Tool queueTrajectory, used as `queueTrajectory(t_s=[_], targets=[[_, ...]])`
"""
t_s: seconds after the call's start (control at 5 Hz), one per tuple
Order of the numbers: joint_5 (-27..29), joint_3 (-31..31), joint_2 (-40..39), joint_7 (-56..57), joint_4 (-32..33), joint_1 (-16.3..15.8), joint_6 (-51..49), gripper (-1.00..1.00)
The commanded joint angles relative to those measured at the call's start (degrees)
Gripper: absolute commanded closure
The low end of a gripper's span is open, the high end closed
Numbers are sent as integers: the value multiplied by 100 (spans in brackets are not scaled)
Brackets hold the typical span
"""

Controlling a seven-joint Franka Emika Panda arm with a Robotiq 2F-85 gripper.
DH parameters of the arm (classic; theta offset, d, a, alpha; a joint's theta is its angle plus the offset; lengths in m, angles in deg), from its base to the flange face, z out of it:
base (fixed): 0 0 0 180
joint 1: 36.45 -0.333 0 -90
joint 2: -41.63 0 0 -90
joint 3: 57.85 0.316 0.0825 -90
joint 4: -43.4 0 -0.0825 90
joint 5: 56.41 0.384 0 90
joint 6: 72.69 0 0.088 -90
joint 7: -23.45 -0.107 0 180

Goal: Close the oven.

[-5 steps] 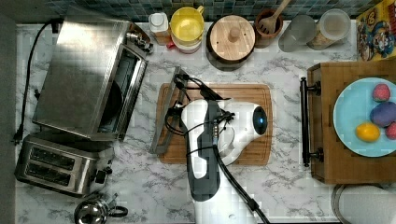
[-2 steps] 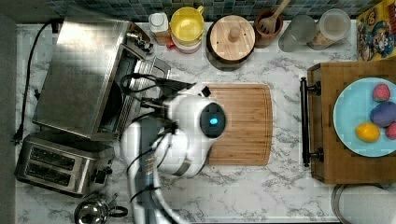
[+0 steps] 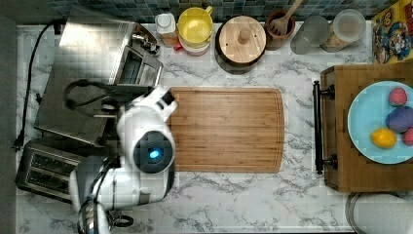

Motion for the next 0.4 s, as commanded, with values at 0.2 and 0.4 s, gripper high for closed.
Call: queueTrajectory(t_s=[0.2,0.4], targets=[[-966,58,762,-1472,-314,99,-86,100],[-2369,405,1111,-2962,-356,663,-398,100]])
